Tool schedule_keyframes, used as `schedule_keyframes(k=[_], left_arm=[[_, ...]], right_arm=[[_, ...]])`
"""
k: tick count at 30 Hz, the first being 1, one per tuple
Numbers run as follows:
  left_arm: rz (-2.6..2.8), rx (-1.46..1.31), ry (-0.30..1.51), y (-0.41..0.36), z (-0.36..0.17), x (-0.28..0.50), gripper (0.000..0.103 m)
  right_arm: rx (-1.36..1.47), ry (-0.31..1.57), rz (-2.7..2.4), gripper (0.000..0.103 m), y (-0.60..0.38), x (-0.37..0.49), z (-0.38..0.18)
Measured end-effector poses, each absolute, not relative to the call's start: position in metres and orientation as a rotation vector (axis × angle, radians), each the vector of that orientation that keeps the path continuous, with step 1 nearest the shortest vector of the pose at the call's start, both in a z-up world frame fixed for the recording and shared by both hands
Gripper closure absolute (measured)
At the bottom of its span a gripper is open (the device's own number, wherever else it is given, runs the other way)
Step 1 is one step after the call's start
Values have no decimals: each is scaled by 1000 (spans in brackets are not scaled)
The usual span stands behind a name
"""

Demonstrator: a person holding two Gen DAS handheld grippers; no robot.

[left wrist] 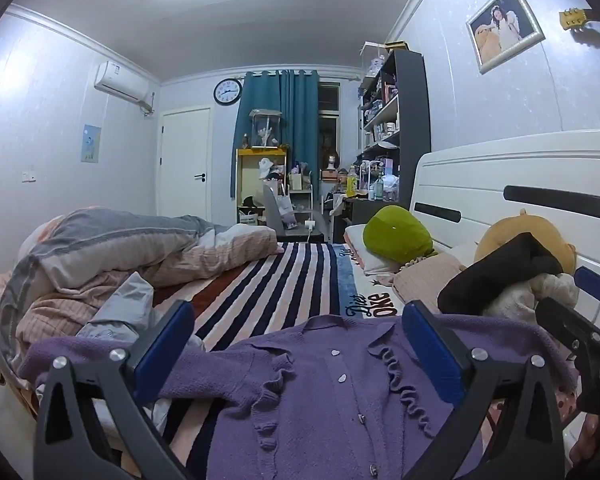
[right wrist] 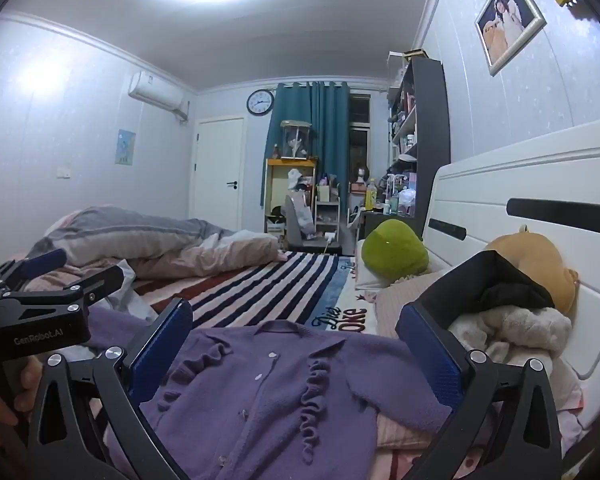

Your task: Fold large clothes

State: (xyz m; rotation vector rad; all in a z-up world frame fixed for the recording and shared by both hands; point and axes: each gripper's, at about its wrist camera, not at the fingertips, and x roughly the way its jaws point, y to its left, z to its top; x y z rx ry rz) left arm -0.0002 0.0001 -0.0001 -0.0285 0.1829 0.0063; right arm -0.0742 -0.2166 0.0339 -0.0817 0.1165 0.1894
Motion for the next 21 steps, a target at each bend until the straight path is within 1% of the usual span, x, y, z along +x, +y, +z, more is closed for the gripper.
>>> schedule_keyframes(k=[21], left_arm=[[26, -44, 206, 6, -3, 7, 1]], right_arm=[[-70, 134, 196, 0, -212, -76, 36]])
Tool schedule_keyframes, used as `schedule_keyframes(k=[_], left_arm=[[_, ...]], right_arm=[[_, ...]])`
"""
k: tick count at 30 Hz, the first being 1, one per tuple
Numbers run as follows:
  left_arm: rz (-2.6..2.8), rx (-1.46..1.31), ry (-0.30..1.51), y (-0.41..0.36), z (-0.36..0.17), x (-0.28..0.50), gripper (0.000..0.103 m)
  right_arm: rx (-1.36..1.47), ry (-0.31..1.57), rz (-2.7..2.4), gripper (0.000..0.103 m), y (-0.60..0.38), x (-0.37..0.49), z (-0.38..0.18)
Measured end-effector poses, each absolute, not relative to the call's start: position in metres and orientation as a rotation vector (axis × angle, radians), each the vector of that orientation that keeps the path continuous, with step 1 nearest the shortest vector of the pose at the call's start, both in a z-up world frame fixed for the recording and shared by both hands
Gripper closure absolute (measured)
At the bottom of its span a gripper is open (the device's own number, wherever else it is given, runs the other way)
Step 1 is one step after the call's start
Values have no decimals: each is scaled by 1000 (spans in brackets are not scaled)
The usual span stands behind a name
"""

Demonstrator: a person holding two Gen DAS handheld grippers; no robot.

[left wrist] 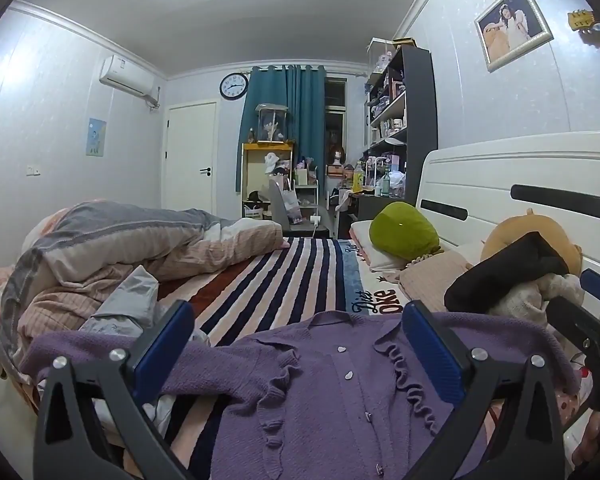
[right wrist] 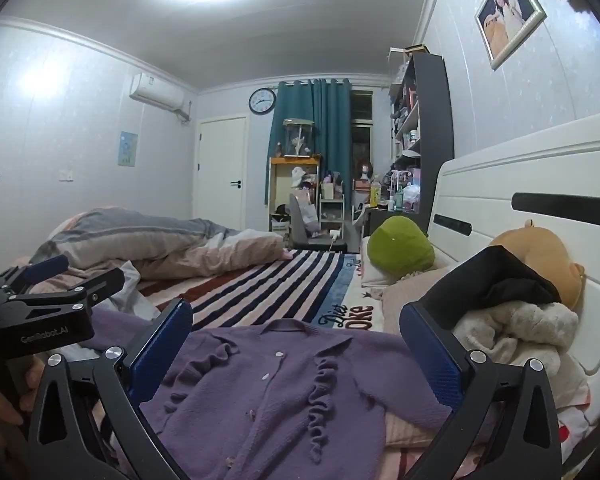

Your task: Fold large clothes

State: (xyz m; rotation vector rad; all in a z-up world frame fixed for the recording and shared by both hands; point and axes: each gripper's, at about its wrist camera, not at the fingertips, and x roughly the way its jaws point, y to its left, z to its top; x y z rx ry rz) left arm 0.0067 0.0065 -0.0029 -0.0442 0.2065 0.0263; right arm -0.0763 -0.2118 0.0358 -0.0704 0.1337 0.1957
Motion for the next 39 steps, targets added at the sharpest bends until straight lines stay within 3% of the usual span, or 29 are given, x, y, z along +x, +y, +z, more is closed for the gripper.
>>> schedule_keyframes(k=[39], left_arm=[[23, -46, 212, 6, -8, 6, 1]], right_arm=[[-50, 145, 200, 0, -202, -70, 29]])
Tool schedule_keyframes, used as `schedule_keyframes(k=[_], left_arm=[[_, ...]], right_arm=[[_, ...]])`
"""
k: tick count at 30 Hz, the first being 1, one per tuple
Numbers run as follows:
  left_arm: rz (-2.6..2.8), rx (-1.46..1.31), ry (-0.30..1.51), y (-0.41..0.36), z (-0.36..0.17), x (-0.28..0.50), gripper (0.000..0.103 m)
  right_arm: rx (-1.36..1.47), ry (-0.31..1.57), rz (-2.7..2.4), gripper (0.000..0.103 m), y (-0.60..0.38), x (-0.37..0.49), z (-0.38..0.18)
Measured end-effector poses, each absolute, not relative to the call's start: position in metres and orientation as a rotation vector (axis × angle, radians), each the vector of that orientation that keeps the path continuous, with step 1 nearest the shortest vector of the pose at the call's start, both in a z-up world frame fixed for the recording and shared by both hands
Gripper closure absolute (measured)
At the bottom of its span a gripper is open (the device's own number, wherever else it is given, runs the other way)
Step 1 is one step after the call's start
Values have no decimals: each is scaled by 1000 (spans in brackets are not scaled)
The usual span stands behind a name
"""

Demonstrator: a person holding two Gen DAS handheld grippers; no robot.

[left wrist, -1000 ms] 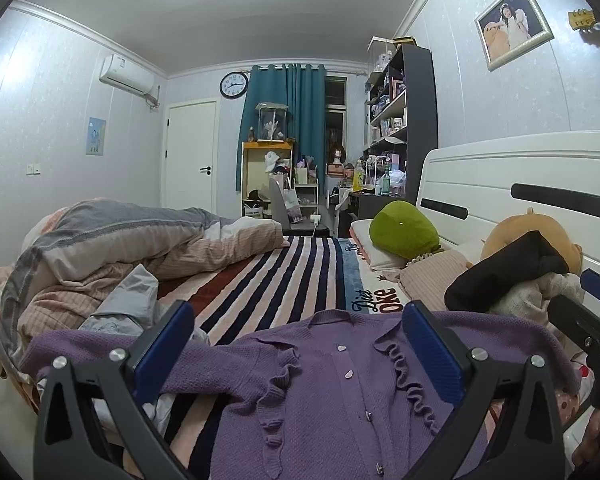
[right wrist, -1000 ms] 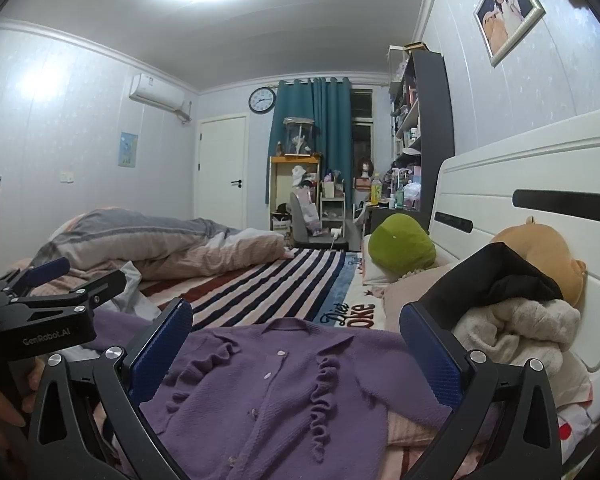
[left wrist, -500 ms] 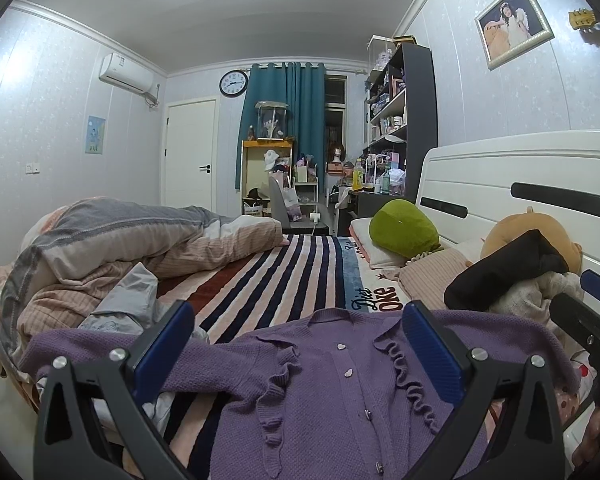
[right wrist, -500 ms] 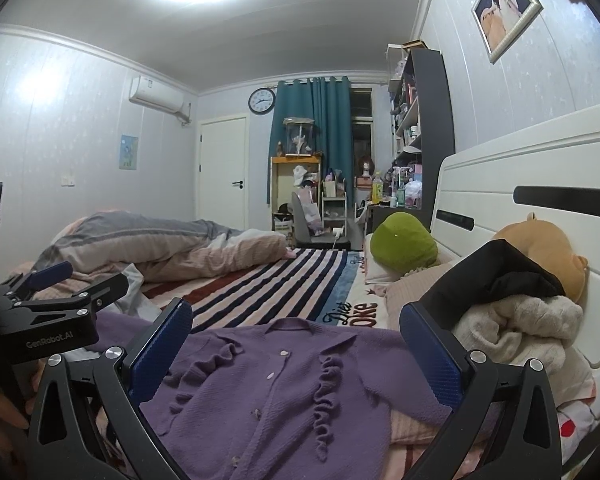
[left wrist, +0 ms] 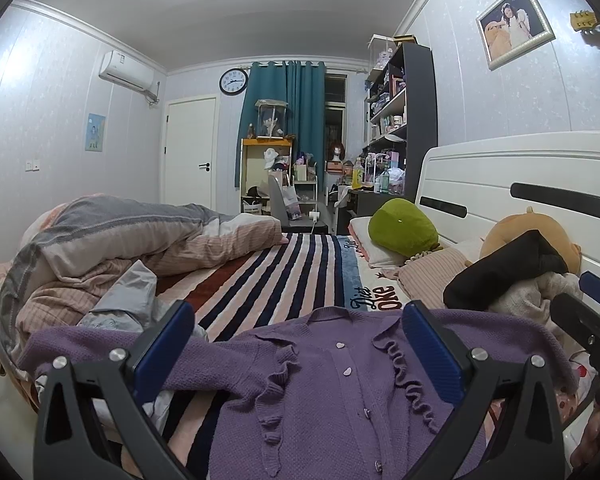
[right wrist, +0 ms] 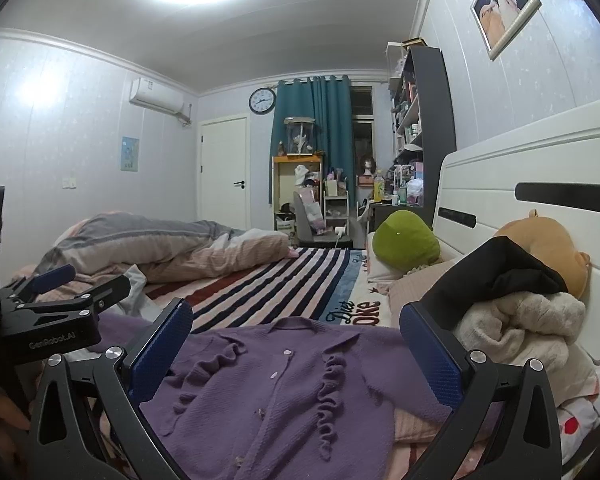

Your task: Fold large clothes

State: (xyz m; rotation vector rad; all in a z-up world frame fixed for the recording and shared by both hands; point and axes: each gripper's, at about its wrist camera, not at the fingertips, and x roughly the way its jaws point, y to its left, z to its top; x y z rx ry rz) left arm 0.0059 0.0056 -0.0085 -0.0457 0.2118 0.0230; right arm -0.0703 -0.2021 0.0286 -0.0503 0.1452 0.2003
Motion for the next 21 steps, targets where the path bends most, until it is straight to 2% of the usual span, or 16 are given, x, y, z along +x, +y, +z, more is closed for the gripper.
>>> schedule_keyframes(k=[21], left_arm=[[28, -65, 245, 7, -16, 10, 1]], right_arm=[[-43, 157, 202, 0, -184, -67, 17]])
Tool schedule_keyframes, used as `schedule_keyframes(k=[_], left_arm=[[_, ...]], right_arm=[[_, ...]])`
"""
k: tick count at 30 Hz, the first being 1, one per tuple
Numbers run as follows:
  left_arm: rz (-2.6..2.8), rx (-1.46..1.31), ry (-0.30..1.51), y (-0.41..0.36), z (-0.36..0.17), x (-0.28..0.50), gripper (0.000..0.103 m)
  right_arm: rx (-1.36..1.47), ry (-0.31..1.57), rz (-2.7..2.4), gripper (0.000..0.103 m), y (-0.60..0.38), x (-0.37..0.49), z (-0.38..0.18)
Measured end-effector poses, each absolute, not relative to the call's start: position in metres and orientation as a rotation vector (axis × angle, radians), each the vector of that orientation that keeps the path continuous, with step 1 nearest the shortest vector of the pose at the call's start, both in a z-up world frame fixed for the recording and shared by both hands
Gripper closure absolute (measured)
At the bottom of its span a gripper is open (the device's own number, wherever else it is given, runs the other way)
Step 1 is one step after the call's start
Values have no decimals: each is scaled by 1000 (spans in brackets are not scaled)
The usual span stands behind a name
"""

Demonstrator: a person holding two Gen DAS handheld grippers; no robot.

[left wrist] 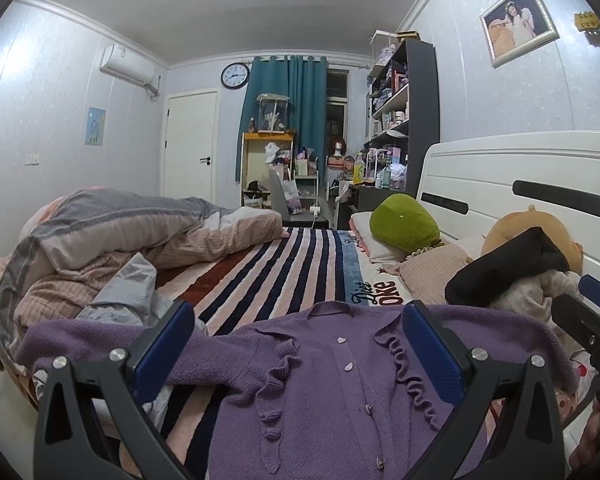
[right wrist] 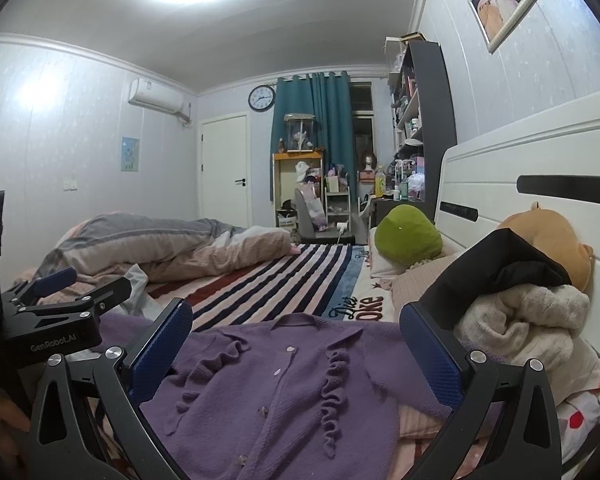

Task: Fold large clothes
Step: 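Grasp the cardigan sleeve with the left tool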

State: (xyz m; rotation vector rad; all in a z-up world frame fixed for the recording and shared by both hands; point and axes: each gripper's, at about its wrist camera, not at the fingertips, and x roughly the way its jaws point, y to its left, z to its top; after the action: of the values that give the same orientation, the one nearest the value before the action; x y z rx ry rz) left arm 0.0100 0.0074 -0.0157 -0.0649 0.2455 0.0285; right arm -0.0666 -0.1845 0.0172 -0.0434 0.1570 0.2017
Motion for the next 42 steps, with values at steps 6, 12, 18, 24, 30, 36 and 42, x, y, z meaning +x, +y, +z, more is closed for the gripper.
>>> schedule_keyframes(k=[6, 12, 18, 24, 30, 36, 42], left_arm=[[66, -103, 318, 36, -30, 26, 1], [138, -136, 357, 97, -61, 40, 1], [98, -342, 414, 193, -104, 41, 1], [35, -606, 482, 271, -151, 39, 19], [-4, -705, 509, 298, -182, 39, 35], [106, -693, 477, 318, -179, 35, 35], [134, -750, 499, 346, -183, 29, 35]], right_arm=[[-23, 199, 245, 0, -156, -59, -13], [-52, 291, 155, 0, -123, -41, -46], [-67, 354, 144, 0, -82, -33, -73], [-70, 401, 172, 0, -50, -30, -87], [-104, 430, 196, 0, -27, -28, -91], [-99, 452, 216, 0, -34, -12, -84], [-71, 455, 199, 0, -63, 16, -82]])
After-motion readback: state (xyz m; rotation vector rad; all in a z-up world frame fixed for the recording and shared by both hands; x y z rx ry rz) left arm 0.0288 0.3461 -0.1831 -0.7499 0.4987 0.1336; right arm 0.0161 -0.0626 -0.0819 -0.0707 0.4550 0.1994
